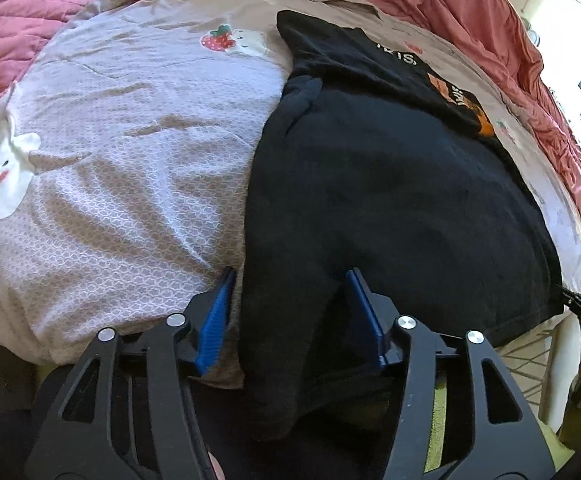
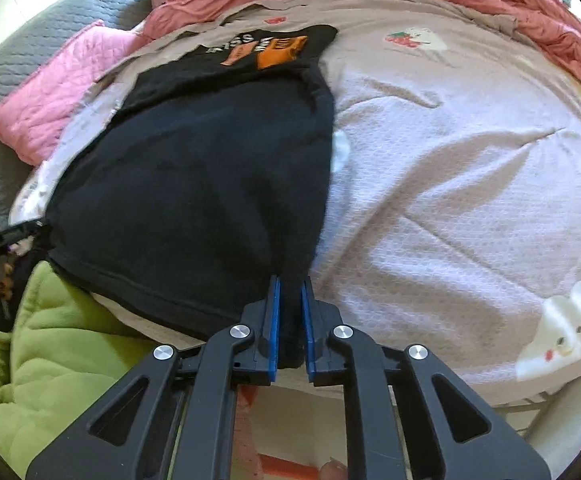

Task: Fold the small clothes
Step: 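Close the right tool on the black shirt's hem while the left tool closes on it too, then lift the hem with both tools and fold it toward the collar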

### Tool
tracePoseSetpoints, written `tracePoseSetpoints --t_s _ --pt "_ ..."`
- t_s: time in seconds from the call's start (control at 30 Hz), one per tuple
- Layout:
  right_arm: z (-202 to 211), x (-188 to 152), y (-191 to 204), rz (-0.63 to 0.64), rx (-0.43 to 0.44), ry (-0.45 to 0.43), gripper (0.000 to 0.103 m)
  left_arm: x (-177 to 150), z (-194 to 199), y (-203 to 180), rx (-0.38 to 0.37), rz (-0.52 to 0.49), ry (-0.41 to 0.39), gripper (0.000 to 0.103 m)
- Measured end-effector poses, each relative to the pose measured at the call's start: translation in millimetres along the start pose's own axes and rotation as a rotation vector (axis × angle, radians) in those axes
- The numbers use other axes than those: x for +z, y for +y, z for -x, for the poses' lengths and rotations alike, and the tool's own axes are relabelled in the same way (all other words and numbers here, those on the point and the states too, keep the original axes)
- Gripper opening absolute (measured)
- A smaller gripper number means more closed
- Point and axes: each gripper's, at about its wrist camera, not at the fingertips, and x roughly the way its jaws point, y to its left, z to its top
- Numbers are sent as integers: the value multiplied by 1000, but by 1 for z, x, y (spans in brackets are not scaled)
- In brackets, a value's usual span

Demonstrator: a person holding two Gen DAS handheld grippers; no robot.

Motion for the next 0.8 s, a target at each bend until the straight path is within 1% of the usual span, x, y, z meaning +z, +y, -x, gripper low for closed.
tracePoseSetpoints --t_s 0.07,0.17,0.27,0.33,0.37,0.43,0.47,0.5,0.53,0.6,0.63,0.8 --pt "-2 2 2 -6 27 -2 14 0 -1 0 -1 -1 1 50" --pt "-7 5 4 -9 36 -5 15 -1 -1 -3 15 -10 -6 50" --pt "-14 7 4 -22 51 -6 15 -2 -2 -8 44 -32 -15 46" --pt "-14 9 5 -16 52 -10 12 -2 -1 -10 57 -39 -22 36" --pt "-11 9 6 -7 50 -18 11 -2 0 -11 63 -40 -24 34" --pt "-6 11 5 -3 56 -34 10 -1 2 -11 78 -39 -33 23" --pt "-3 11 4 -5 59 -46 9 -1 3 -10 81 -37 -38 21" --pt "0 12 3 -9 65 -61 9 0 6 -9 83 -34 -45 15" --pt "5 15 2 -16 73 -79 9 1 10 -7 78 -24 -54 10" --pt "13 20 2 -21 91 -114 9 4 17 -4 55 -1 -71 5" --pt "16 22 1 -19 97 -126 9 6 21 0 15 23 -80 4" --pt "31 40 1 -23 132 -215 8 17 37 -1 -82 58 -118 4"
